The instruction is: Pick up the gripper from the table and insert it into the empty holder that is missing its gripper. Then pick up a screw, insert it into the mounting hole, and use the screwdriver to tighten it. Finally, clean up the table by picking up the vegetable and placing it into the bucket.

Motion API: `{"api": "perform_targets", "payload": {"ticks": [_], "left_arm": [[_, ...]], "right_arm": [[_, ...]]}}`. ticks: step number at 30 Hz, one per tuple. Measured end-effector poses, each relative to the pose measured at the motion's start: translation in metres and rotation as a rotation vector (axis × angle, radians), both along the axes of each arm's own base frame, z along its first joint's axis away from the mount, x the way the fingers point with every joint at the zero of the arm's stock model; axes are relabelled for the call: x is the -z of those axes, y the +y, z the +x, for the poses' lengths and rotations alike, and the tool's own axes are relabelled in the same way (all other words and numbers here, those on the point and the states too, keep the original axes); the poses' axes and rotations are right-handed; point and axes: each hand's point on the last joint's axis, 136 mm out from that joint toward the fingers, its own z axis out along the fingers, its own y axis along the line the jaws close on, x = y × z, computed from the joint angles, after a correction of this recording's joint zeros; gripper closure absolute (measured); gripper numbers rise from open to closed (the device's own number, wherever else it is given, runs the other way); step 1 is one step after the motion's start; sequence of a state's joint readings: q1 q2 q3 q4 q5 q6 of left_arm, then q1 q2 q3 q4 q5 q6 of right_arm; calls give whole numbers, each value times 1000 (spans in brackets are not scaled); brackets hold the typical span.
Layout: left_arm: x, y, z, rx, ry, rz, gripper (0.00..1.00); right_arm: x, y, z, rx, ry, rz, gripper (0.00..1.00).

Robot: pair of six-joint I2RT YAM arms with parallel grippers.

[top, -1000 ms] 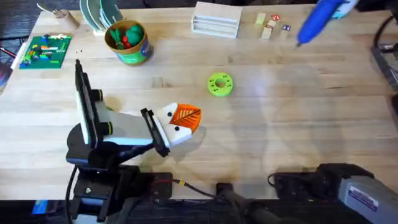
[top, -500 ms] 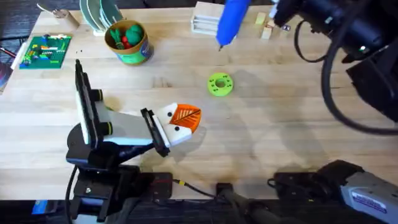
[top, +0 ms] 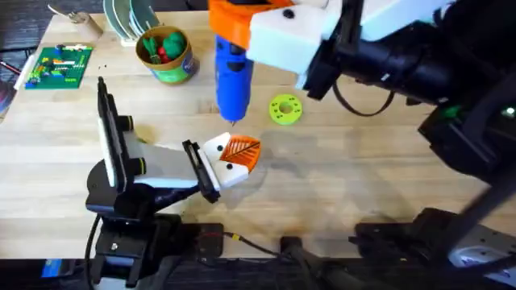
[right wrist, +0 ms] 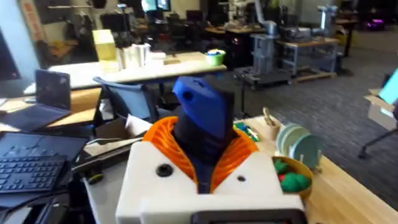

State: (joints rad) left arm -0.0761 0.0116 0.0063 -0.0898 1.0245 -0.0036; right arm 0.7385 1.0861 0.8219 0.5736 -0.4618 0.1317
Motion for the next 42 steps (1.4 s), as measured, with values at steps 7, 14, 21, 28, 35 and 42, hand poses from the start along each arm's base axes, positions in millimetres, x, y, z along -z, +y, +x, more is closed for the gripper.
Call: {"api": "perform_targets", "payload": {"ticks": [7, 14, 21, 28, 35, 42], "left_arm": [[0, 0, 0, 0, 0, 0, 984], [0, 0, 0, 0, 0, 0, 984], [0, 0, 0, 0, 0, 0, 984], [0, 0, 0, 0, 0, 0, 984], [0, 0, 0, 2, 2, 0, 984], [0, 0, 0, 1, 1, 0, 984]], "right_arm": [[9, 24, -15, -76, 4, -5, 926], [25, 36, -13, -94, 36, -37, 929], [25, 36, -13, -93, 33, -35, 932], [28, 38, -12, -94, 47, -39, 936], [41, 39, -9, -88, 92, -77, 938], [41, 39, -9, -86, 94, -78, 940]]}}
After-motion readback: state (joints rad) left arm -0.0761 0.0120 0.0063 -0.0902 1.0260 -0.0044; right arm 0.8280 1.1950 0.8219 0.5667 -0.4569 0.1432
